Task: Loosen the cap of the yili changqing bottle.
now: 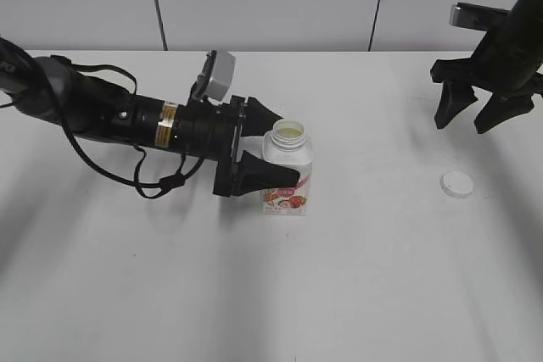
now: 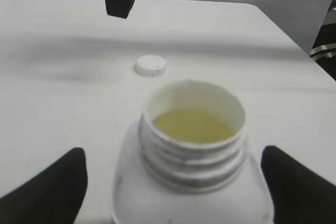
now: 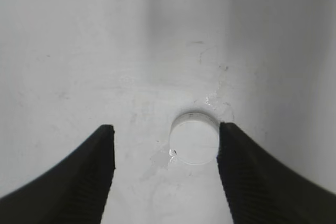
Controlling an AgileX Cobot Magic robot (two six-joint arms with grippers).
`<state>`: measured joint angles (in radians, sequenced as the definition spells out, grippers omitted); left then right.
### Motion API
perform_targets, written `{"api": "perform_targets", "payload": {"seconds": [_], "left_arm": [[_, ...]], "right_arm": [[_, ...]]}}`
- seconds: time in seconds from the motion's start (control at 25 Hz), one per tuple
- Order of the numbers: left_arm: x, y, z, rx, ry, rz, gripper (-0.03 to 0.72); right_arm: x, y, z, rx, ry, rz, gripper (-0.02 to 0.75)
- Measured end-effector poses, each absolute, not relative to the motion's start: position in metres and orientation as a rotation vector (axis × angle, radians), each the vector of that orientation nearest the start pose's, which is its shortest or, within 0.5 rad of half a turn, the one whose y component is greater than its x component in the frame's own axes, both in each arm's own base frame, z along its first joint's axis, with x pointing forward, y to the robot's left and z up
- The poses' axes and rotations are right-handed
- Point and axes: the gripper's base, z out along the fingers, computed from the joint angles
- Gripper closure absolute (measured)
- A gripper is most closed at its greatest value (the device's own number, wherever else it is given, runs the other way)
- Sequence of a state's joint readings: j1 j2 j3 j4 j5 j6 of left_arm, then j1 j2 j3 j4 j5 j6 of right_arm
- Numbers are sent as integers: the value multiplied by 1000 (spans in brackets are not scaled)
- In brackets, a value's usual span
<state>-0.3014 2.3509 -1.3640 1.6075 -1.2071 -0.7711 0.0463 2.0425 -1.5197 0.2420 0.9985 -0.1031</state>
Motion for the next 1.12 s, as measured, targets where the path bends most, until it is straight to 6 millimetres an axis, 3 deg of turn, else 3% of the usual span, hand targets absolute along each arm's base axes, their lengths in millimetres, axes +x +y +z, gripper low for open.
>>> {"api": "perform_targets", "payload": {"seconds": [0.16, 0.64, 0.84, 1.12], "left_arm": [[374, -205, 104, 1490, 1394, -1122, 84], [370, -197, 172, 1516, 1403, -1056, 96], [379, -176, 204, 1515, 1523, -772, 96], [412, -127, 247, 1177, 1725, -185, 98]], "right_arm": [[410, 37, 189, -51, 2969, 309, 249], [403, 35, 239, -80, 2842, 276, 249], [404, 36, 256, -94, 2823, 278, 249], [399, 36, 271, -115, 2843, 285, 250]]}}
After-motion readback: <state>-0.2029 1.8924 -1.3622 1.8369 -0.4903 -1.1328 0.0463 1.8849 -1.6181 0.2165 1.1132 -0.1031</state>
